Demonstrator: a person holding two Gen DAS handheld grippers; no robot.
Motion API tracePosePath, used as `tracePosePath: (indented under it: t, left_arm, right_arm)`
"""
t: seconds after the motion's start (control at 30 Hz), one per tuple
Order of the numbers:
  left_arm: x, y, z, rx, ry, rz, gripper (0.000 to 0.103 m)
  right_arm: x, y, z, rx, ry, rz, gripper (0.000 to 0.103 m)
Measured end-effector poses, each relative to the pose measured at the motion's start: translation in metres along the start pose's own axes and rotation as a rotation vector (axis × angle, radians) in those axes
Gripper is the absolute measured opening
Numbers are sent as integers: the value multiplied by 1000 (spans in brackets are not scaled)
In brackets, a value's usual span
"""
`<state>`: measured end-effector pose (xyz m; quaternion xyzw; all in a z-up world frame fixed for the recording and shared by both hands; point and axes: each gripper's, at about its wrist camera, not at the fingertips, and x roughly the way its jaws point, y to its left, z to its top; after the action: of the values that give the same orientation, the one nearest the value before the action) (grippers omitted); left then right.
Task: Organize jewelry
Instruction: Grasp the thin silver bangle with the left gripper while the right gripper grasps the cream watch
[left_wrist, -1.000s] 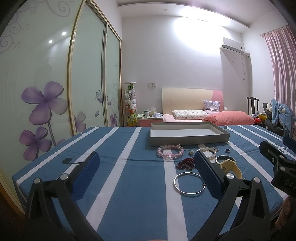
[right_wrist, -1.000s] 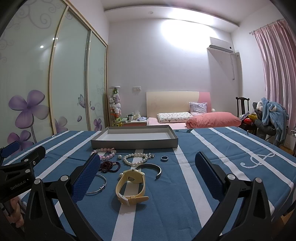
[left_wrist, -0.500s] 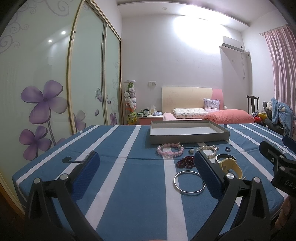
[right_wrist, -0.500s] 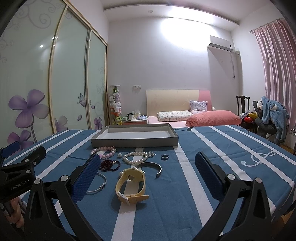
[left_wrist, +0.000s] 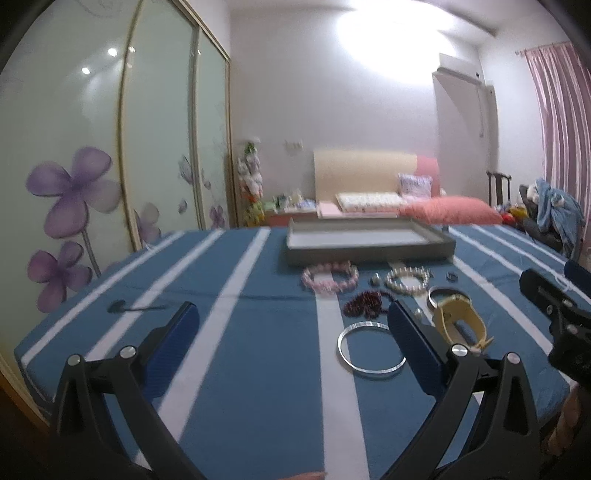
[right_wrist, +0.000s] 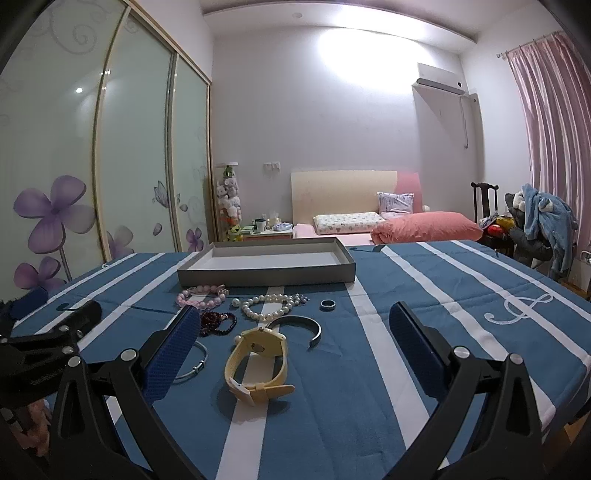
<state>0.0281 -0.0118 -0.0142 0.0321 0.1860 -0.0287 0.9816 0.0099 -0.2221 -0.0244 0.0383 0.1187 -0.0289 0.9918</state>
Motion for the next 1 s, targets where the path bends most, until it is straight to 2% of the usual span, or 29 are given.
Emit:
tracePosePath:
  t: [0.1,0.27,0.47,0.57,0.67,0.83,0.93,0.97,1.0]
  left_arm:
    - [18,-3,-2,7,81,-32,99]
    - [60,-13,-7,14,278,-114,99]
    - [87,-34,-11,80,409,-196,99]
    - [100,-45,-11,126,481,-201,99]
    - [110,-52,-10,155,514,-201,99]
    - [124,-45,-4,121,555,-213,94]
    - [122,-40,-2,126,536,-219,80]
    - [122,-39,-1,125,530,-216,72]
    - [122,-35,0,122,526,-206,70]
  right_arm:
    - [3,-2,-1,7,14,-2,101]
    - [8,-7,-2,18,30,-9,101]
    - [12,-12,-3,29,45,-17,101]
    - [13,-13,-3,33,49,-18,101]
    - [13,-13,-3,35,49,-21,101]
    - [15,-16,-2,43,63,-15,101]
    - [19,-14,-1,43,80,6,101]
    - [20,-13,-1,45,88,18,101]
    - [22,-13,0,48,103,37,101]
